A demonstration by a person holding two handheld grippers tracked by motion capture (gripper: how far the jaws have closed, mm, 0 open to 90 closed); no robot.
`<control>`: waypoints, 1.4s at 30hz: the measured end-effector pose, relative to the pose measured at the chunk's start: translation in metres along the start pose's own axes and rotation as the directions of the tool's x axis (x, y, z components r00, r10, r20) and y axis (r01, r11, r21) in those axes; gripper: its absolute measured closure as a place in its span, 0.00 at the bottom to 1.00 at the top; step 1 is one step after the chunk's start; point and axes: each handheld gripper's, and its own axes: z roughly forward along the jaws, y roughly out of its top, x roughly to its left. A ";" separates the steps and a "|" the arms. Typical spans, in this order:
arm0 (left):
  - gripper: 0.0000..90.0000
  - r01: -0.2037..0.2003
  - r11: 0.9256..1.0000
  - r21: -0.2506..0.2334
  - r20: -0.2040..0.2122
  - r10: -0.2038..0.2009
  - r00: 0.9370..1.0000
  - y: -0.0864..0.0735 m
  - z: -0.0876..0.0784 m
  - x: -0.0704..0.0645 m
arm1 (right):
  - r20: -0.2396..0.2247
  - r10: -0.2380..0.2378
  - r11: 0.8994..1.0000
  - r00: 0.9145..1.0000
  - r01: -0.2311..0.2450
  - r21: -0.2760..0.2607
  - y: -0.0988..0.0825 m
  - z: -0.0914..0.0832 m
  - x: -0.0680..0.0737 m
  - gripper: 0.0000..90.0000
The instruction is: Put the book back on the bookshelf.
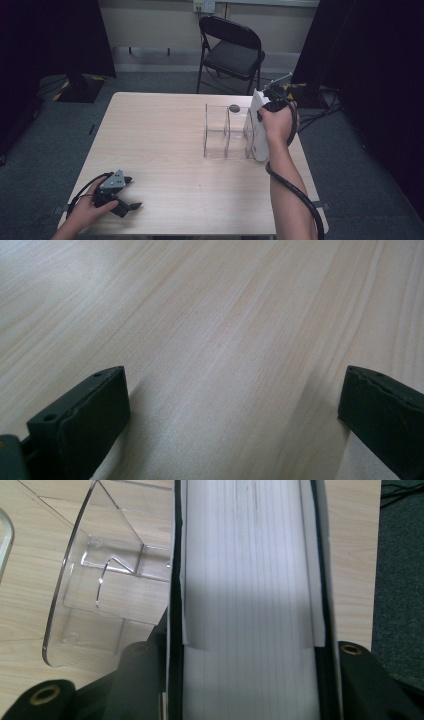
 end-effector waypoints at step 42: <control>0.00 0.005 1.000 -0.001 -0.001 -0.005 1.000 0.000 0.000 0.000 | -0.084 0.024 0.997 0.996 -0.018 0.076 -0.021 -0.014 -0.014 0.38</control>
